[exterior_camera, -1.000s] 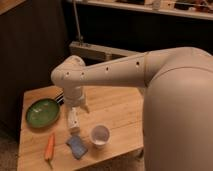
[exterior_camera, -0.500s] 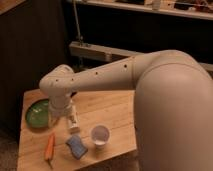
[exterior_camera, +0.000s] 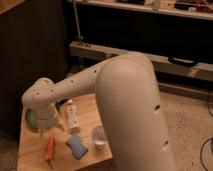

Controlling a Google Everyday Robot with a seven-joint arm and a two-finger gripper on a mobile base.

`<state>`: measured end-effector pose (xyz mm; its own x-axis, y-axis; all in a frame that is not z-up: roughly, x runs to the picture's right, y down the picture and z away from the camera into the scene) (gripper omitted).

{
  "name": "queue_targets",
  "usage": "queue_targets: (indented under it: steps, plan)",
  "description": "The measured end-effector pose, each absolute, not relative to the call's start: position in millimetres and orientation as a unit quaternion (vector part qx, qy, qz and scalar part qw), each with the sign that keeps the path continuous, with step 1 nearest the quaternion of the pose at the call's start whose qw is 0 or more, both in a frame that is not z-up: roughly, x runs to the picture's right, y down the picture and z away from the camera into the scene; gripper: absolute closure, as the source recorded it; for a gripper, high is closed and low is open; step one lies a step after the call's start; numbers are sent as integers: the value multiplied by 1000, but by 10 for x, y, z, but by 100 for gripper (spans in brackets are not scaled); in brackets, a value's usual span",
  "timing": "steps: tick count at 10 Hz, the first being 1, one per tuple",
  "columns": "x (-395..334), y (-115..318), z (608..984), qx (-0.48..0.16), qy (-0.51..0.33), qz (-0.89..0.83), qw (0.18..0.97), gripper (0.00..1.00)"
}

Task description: Place the pepper on the white sponge

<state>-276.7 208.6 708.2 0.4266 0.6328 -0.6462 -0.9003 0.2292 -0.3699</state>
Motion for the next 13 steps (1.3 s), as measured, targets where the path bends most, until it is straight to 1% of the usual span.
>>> queue_targets:
  steps: [3, 13]
  plan:
    - [-2857, 2144, 7289, -360, 189, 502, 763, 35]
    - [-2968, 2470, 7527, -370, 174, 525, 746, 35]
